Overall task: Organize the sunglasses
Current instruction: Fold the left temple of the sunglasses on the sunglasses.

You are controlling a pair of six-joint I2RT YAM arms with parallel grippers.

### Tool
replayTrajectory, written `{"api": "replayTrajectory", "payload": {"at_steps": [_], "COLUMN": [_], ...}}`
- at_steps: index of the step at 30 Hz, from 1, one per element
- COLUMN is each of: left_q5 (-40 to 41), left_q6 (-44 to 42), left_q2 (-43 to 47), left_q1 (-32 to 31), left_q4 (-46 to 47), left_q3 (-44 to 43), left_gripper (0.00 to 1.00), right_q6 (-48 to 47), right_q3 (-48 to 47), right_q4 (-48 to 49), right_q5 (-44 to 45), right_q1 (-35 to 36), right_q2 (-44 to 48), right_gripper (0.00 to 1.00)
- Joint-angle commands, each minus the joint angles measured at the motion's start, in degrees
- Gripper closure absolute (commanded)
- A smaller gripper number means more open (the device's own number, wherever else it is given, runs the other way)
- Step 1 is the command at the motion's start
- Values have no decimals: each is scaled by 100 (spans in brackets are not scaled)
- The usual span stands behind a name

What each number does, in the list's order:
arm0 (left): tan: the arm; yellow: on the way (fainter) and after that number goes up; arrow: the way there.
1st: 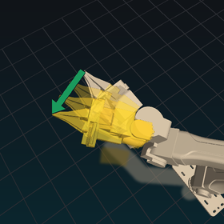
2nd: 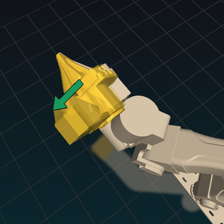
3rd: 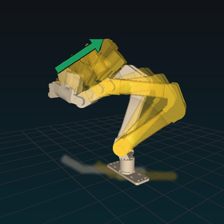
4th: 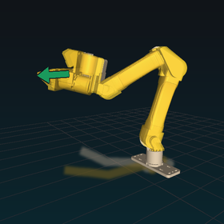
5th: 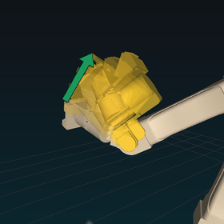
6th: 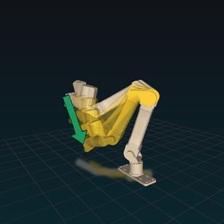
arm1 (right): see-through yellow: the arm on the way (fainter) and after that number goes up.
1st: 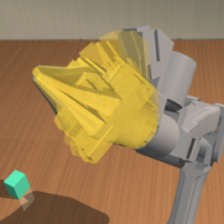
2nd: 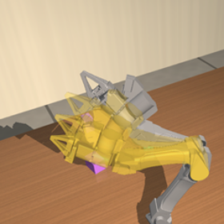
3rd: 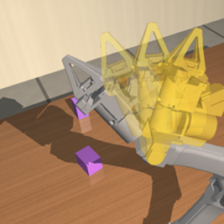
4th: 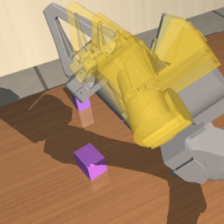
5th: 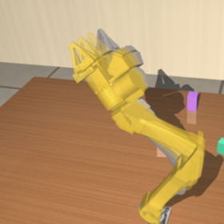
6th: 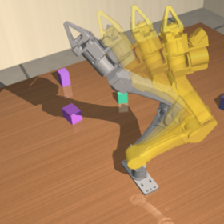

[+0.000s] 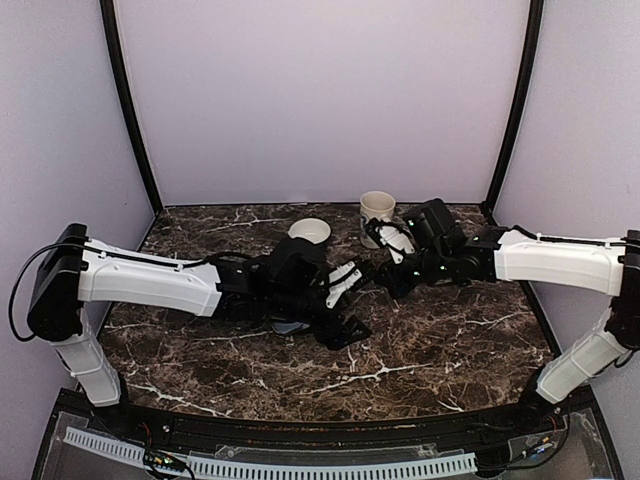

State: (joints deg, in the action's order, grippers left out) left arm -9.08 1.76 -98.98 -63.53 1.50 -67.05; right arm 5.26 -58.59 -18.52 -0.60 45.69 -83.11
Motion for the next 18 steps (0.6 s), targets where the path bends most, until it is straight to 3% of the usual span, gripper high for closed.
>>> {"api": "replayTrajectory", "payload": {"at_steps": [1, 18], "left_q5": [70, -69], "left_q6": [-236, -655], "left_q2": [-50, -123], "left_q1": [-110, -257], "left_q4": [-325, -207], "left_q3": [-160, -105], "left_gripper": [21, 38], "right_q6": [152, 296], "right_q3": [-181, 26], "right_q4": [76, 300], "right_q5": [-117, -620], "right_q1": [-83, -140], "right_q2": [-26, -59], "right_gripper": [100, 100]}}
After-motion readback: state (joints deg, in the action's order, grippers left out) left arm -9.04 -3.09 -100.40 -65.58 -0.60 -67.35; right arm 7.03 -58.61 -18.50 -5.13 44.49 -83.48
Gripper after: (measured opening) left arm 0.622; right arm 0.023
